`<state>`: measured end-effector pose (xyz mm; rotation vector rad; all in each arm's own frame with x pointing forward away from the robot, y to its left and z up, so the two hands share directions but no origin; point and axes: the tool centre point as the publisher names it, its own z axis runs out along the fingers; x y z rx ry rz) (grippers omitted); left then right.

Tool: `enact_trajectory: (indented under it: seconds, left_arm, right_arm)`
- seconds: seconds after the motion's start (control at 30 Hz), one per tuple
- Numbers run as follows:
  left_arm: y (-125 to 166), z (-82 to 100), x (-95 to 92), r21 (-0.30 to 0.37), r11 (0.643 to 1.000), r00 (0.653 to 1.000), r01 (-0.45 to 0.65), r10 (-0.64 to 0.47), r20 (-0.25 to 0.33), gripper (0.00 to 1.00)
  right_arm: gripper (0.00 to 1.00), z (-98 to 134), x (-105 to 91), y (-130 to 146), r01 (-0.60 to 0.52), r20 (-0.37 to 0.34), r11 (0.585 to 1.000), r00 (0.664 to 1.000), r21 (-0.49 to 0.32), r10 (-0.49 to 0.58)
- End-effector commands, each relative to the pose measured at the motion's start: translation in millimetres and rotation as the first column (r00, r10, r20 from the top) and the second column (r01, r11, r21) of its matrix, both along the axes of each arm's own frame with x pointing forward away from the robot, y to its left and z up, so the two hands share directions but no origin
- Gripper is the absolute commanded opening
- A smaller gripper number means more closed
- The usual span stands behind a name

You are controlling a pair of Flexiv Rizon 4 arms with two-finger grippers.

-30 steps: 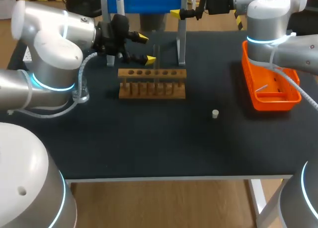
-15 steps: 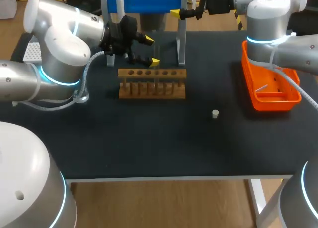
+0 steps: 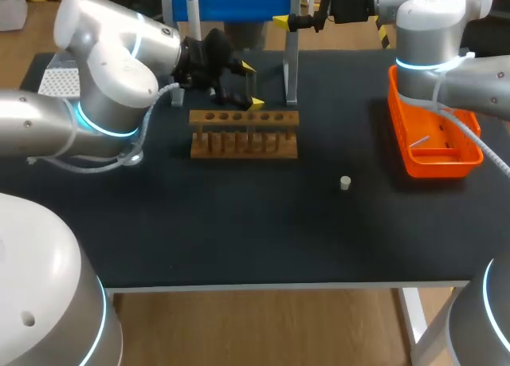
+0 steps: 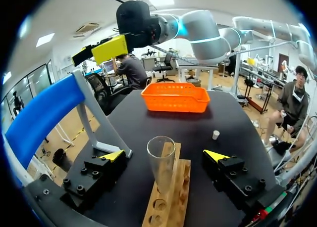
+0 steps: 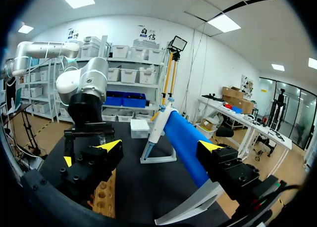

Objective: Invert the test tube, pick up the pipette, mount the tip to pipette, aspirate from beaker and dispense into the tube, eject the tip, return the pipette, and cap with the stopper.

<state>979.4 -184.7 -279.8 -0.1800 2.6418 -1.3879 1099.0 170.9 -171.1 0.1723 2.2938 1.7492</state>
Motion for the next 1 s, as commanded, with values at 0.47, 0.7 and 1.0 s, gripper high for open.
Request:
enact_trajectory:
  seconds: [0.47, 0.7, 1.0]
  left_arm:
    - [-10.7, -10.0, 2.7, 0.027, 0.999, 1.0, 0.024, -0.024, 0.0, 1.0]
    - [-7.4, -10.7, 0.1, 0.014, 1.0, 1.0, 0.006, -0.007, 0.008, 1.0]
    - [-7.6, -13.0, -0.3, 0.007, 1.0, 1.0, 0.008, -0.008, 0.006, 1.0]
  right_arm:
    - [1.0, 0.3, 1.6, -0.6, -0.004, -0.002, 1.0, 1.0, -0.003, 0.004]
    - [1.0, 0.3, 1.6, -0.6, -0.004, -0.002, 1.0, 1.0, -0.003, 0.004]
    - [1.0, 0.3, 1.6, -0.6, -0.004, -0.002, 1.0, 1.0, -0.003, 0.004]
